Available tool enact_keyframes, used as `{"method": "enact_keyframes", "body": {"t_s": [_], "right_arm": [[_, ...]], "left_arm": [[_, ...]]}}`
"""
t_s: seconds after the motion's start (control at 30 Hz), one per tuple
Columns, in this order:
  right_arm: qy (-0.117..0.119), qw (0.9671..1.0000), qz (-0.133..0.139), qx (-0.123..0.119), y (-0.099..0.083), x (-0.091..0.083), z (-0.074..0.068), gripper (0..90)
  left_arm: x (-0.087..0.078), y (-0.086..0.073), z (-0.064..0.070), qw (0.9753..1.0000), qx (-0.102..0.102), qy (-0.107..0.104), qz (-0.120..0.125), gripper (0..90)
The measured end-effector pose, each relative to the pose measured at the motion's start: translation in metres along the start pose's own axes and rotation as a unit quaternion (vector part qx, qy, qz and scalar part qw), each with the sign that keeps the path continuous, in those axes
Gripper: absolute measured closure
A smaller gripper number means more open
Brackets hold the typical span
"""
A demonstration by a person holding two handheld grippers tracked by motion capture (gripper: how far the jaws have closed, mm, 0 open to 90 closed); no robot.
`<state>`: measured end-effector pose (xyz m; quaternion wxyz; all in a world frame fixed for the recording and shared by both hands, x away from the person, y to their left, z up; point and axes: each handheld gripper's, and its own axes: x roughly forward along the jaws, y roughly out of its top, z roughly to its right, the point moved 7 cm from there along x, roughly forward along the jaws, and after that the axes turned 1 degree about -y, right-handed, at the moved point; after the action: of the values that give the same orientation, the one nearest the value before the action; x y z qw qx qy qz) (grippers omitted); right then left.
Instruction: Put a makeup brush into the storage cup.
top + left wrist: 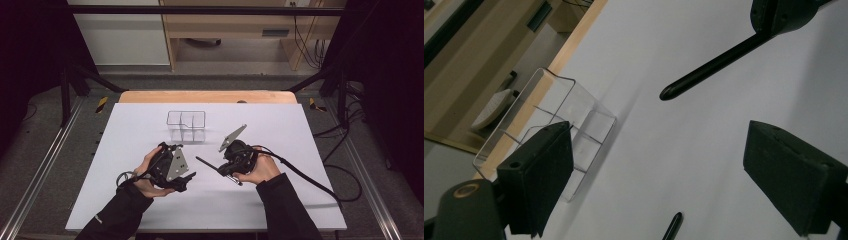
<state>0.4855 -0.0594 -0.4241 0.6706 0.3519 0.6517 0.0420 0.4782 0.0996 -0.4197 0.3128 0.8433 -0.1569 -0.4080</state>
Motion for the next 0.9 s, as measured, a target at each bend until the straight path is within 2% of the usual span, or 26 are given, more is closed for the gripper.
{"method": "enact_keyframes", "body": {"t_s": [0.23,0.33,0.53,0.6,0.63,0.7,0.73,0.9], "right_arm": [[0.006,1.0,-0.002,0.001,0.0,0.002,-0.003,84.1],[0.008,1.0,-0.005,0.001,0.0,0.002,-0.003,84.1],[0.011,0.9999,-0.009,0.002,-0.001,0.001,-0.003,84.1],[0.011,0.9999,-0.01,0.002,-0.001,0.001,-0.004,84.1],[0.012,0.9999,-0.01,0.003,-0.001,0.001,-0.003,84.1],[0.012,0.9999,-0.01,0.004,-0.001,0.0,-0.003,84.1],[0.012,0.9999,-0.01,0.005,-0.001,0.0,-0.003,84.1],[0.011,0.9999,-0.01,0.006,-0.001,-0.001,-0.003,84.1]], "left_arm": [[0.004,0.004,0.007,0.9996,0.03,-0.003,-0.001,12.9],[0.006,0.005,0.012,0.9986,0.052,-0.004,-0.004,13.4],[0.01,0.01,0.016,0.9967,0.08,0.001,-0.008,14.7],[0.01,0.012,0.017,0.9957,0.092,0.007,-0.01,15.3],[0.01,0.014,0.016,0.9939,0.109,0.017,-0.007,15.7],[0.011,0.015,0.018,0.9931,0.115,0.019,-0.013,16.4],[0.011,0.016,0.018,0.9918,0.124,0.024,-0.018,16.6],[0.012,0.02,0.02,0.9896,0.138,0.033,-0.02,17.6]]}}
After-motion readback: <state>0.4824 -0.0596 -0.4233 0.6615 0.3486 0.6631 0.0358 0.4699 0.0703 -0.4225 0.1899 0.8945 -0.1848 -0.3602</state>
